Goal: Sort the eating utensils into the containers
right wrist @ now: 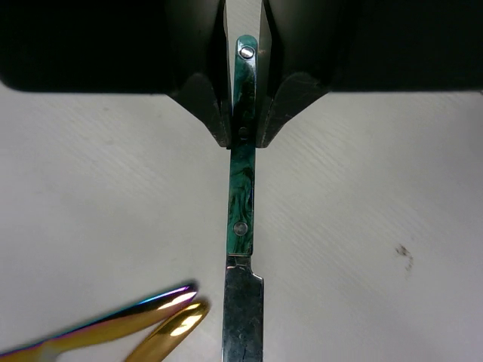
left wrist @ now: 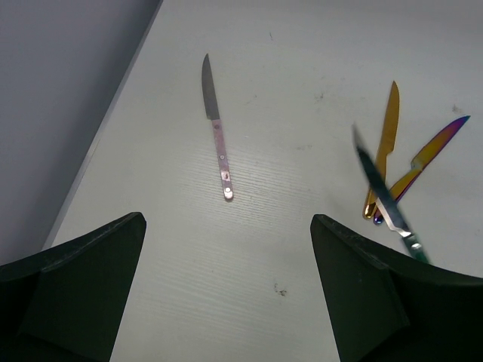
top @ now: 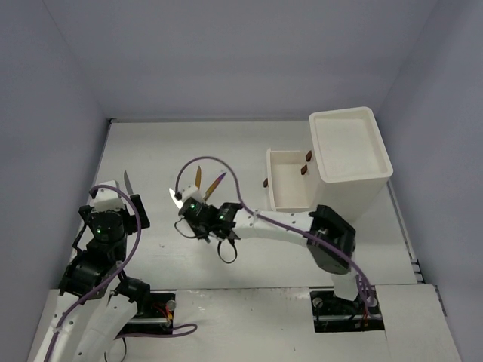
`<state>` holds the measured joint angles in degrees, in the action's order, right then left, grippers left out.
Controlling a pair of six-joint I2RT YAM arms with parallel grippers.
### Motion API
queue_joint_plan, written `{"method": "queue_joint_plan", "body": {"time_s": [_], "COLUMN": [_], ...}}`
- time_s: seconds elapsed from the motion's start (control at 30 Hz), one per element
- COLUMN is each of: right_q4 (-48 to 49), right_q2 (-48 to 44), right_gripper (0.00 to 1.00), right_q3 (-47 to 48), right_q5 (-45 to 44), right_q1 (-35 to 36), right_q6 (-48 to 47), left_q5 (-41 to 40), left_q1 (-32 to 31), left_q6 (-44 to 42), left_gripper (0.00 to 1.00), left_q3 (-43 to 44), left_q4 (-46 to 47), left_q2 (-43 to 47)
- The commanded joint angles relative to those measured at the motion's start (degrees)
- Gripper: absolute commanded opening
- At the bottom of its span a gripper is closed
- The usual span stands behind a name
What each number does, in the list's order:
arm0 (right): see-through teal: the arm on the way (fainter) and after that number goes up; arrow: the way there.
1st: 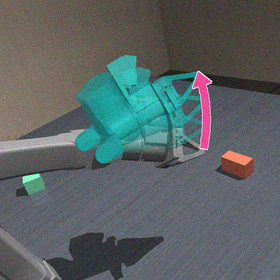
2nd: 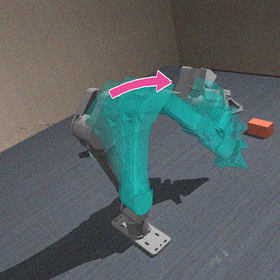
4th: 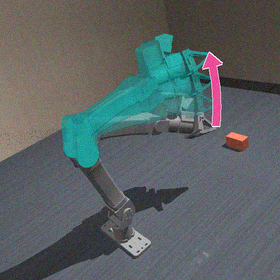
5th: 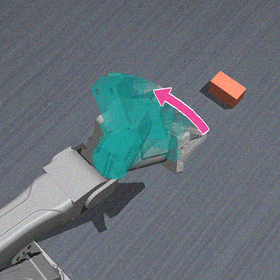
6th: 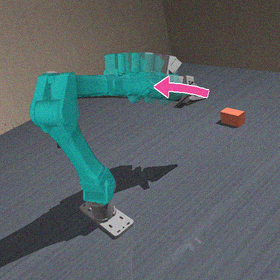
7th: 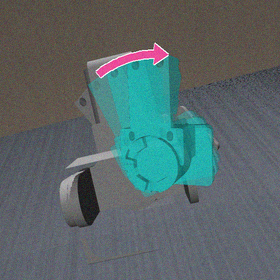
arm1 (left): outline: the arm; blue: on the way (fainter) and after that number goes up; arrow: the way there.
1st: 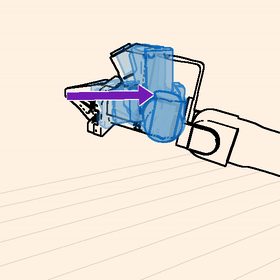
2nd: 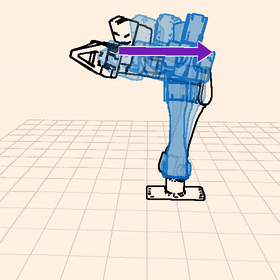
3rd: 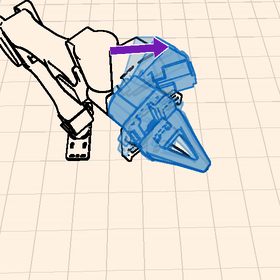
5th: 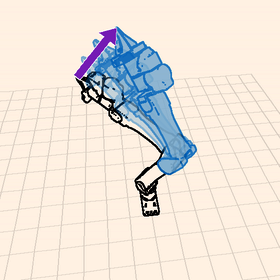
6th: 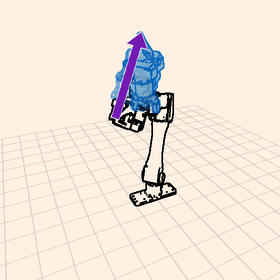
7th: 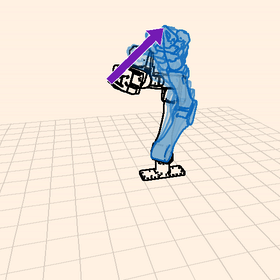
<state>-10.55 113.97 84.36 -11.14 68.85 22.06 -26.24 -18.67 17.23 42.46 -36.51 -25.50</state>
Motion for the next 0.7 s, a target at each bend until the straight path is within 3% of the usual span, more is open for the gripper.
{"method": "queue_joint_plan", "body": {"time_s": [0.0, 0.33, 0.67], "right_q4": [1.27, 1.27, 1.68], "right_q2": [-16.62, -28.15, -23.06], "right_gripper": [0.00, 0.00, 0.00], "right_q3": [-4.34, -17.89, -20.84], "right_q5": [-8.19, -3.09, -2.55], "right_q1": [-8.18, -31.51, -38.97], "right_q6": [-0.74, -1.99, -3.25], "left_q5": [-0.83, 0.26, 0.58], "left_q1": [0.39, 0.60, 0.83], "left_q6": [0.52, 0.69, 0.87], "left_gripper": [0.89, 0.89, 0.89], "left_q3": [0.17, 0.25, 0.17], "left_q4": [3.11, 3.34, 3.29], "left_q2": [-0.12, -1.51, -1.65]}}
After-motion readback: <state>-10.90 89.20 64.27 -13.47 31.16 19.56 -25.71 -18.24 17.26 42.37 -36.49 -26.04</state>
